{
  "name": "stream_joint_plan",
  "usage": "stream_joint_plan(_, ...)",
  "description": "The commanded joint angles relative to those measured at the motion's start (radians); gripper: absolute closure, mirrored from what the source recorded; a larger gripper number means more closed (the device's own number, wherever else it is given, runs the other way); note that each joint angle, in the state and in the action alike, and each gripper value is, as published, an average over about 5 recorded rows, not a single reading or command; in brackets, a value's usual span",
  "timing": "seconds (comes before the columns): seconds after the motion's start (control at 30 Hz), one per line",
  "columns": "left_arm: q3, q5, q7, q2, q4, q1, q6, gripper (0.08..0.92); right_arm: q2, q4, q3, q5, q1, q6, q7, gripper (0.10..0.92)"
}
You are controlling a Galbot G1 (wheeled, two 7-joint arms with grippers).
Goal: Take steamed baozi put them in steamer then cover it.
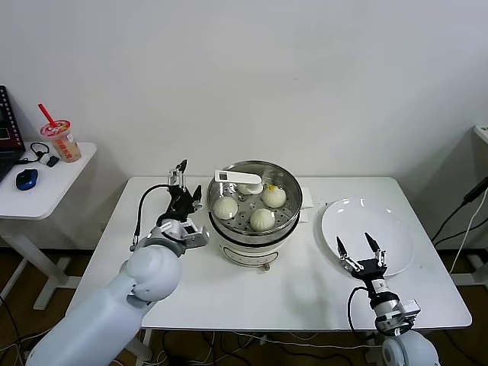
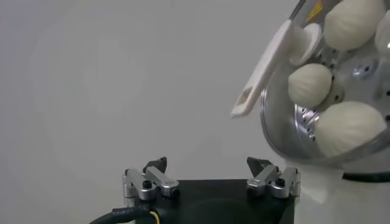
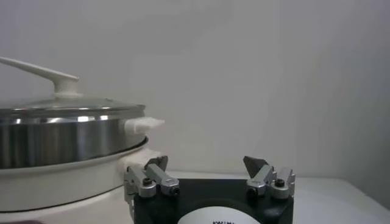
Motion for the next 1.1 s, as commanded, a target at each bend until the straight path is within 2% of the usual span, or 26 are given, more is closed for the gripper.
stream_joint_plan(0.03, 0.144, 0.035, 0.021, -0.027, 0.061, -0.125, 0.047, 0.177, -0.019, -0.006, 0.010, 0.000, -0.001, 0.001, -0.002, 0.203)
stream_joint_plan(0.4, 0.209, 0.092, 0.037, -0.111, 0.130, -0.191, 0.044, 0.177, -0.067, -0.031, 0.015, 0.027, 0.015, 0.004, -0.004, 0.203)
stream_joint_plan(1.1, 0.202, 0.096, 0.047, -0.120, 0.223, -0.216, 0.017, 0.191, -0.041, -0.036, 0.014, 0.027, 0.030, 0.012, -0.008, 0.203)
